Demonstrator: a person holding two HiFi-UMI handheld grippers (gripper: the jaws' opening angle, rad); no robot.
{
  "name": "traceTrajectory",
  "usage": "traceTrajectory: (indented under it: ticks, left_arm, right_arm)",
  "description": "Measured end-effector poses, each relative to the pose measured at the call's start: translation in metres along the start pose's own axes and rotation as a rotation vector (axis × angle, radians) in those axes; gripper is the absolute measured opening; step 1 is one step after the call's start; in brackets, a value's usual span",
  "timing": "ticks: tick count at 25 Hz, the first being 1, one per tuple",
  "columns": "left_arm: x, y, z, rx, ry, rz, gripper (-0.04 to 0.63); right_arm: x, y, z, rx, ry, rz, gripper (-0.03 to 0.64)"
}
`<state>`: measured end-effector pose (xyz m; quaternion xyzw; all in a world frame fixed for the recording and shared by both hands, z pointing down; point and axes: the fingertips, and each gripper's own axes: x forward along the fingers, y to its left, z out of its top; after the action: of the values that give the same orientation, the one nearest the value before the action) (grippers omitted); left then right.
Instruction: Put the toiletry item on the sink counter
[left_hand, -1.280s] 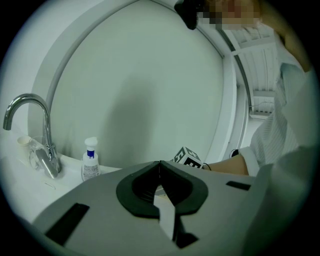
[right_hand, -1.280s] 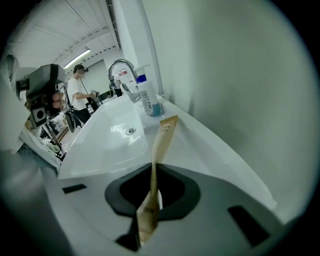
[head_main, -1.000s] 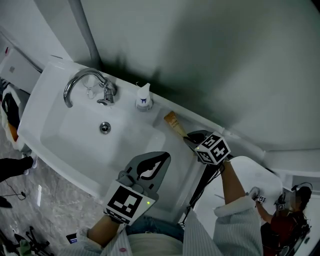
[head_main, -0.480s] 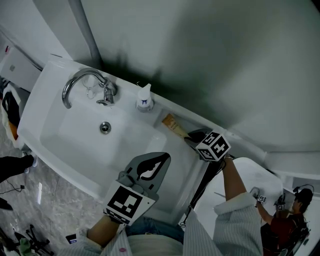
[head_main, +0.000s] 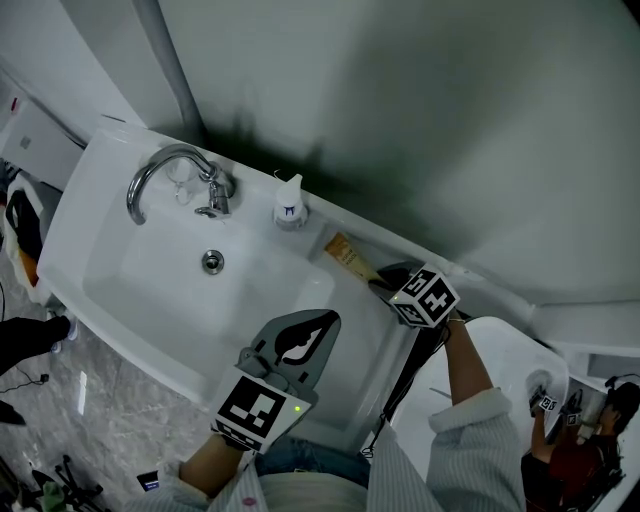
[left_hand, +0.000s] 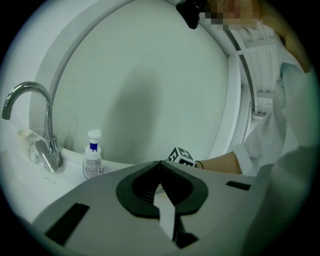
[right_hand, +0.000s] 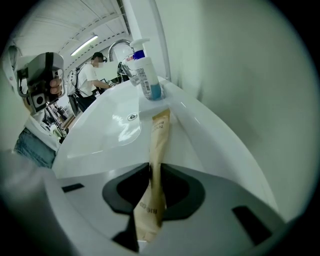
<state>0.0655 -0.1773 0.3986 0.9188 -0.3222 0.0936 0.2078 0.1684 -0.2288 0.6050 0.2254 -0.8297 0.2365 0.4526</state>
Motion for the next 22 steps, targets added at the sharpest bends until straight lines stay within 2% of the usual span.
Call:
traceTrajectory:
  ticks: [4, 7, 14, 22]
  left_arm:
    - [-0.002, -0.001, 0.005, -0.008, -0.005, 0.002, 0.017]
    - [-0.004, -0.001, 0.008, 0.005, -0.017, 0.001, 0.017]
    - [-0.010, -0.003, 0.013, 0.025, -0.038, 0.002, 0.017]
    - [-0.022, -0.013, 0.019, 0.043, -0.066, 0.000, 0.017]
  right_arm:
    - [-0.002, 0.003, 0.001, 0.002, 0.017, 0.001, 0.101]
    - [-0.004, -0.002, 0.001, 0.006, 0.014, -0.031, 0.130]
    - [-0.022, -0.006, 0.009, 0.030, -0.021, -0.074, 0.132]
    - [-0.049, 0.009, 0.026, 0.022, -0.091, -0.125, 0.137]
